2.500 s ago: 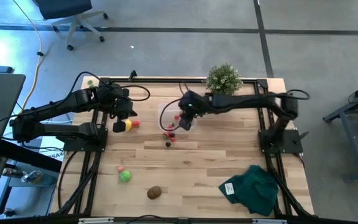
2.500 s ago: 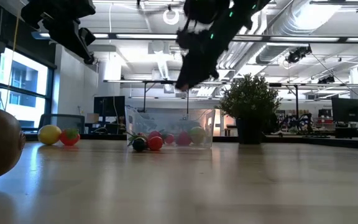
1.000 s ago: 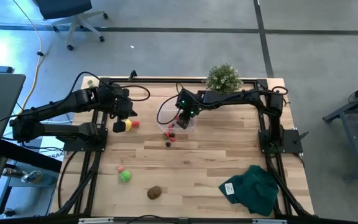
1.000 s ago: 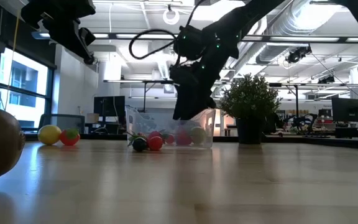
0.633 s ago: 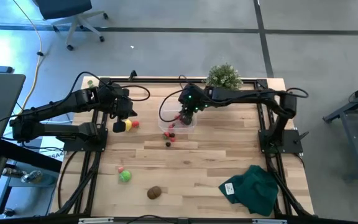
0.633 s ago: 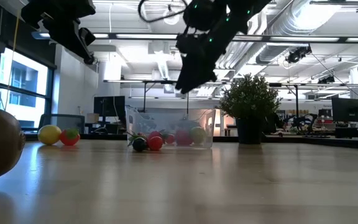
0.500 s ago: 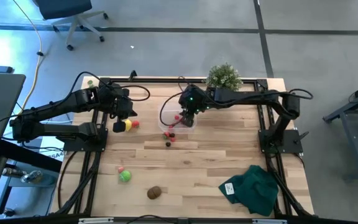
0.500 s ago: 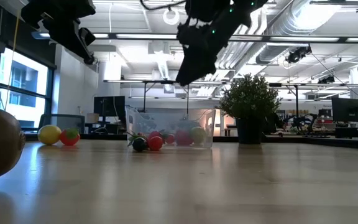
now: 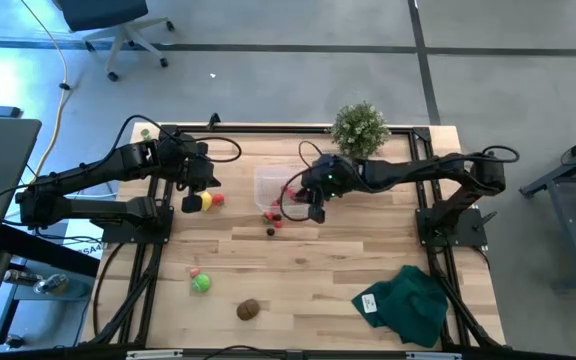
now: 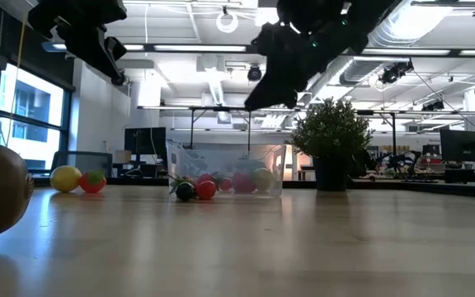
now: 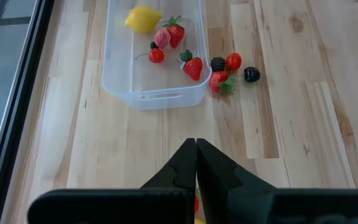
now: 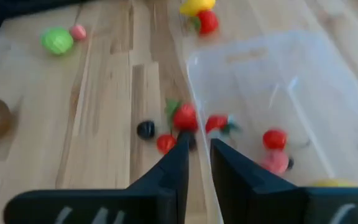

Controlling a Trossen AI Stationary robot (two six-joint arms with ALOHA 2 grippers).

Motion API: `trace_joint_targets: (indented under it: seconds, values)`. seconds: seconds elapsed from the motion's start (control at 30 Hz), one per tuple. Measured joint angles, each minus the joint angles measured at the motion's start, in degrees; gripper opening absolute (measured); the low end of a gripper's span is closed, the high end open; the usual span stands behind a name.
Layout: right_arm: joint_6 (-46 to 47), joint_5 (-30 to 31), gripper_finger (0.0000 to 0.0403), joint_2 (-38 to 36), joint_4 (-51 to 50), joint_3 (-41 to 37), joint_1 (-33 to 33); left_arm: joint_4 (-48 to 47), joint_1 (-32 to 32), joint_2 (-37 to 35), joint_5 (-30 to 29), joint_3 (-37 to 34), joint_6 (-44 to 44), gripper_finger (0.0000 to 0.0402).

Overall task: Pick and placing Produce into tupperware
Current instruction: Adjust the transparent bin on the table

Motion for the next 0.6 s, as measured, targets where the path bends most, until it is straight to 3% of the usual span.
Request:
trace_joint_targets:
  seconds: [0.27,0.6]
  values:
    - [-1.2,3.0,0.0053,2.3,0.7,-3.3,4.2,0.0,0.0,0.0,0.0,0.0,0.0,0.0003]
    - [1.2,4.3,0.0052,7.5,0.3,-3.3,4.8,0.0,0.0,0.0,0.0,0.0,0.0,0.0003]
